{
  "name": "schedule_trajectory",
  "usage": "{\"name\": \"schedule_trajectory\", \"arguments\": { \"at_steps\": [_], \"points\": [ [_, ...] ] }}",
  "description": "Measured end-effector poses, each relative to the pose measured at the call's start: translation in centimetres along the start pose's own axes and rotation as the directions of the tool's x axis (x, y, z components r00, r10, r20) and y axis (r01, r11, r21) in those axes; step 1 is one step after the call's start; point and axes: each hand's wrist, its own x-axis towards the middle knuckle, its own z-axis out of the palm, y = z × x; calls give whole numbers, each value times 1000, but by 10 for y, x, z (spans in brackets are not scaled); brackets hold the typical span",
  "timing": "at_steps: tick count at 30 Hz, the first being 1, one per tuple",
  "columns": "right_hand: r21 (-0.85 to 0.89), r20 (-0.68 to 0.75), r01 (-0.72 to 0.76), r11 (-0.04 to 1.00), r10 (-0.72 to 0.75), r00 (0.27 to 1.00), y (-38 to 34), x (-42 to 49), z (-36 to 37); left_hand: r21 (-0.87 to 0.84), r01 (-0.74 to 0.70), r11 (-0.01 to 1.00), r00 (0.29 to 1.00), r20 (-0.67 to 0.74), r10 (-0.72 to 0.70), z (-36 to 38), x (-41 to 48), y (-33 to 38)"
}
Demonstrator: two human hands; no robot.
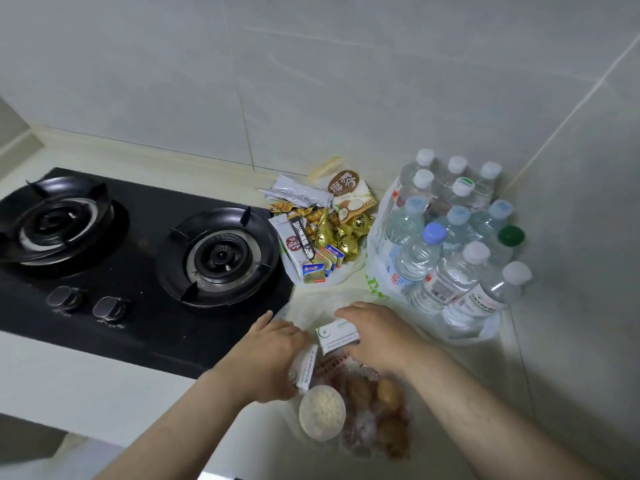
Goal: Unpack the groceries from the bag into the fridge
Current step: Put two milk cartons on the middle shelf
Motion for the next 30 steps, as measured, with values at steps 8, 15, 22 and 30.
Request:
{"name": "schedule_trajectory", "arguments": {
  "at_steps": [8,15,22,30],
  "points": [
    [-3,-19,-4,1000,4,1000,6,8,4,-55,-10,998,1000,2,10,-2,2,-2],
    [244,-33,-56,968,66,997,1,1,-11,-181,-7,983,1000,-26,3,-16,-3,-2],
    [524,-124,-63,849,149,981,0,-8,-37,-556,-80,827,981,-192,-35,-51,-13,-6],
    [785,-231,30,618,248,941,-24,-17,-75,-966,-238,101,953,-253,-165,-90,-35,-17]
  ]
}}
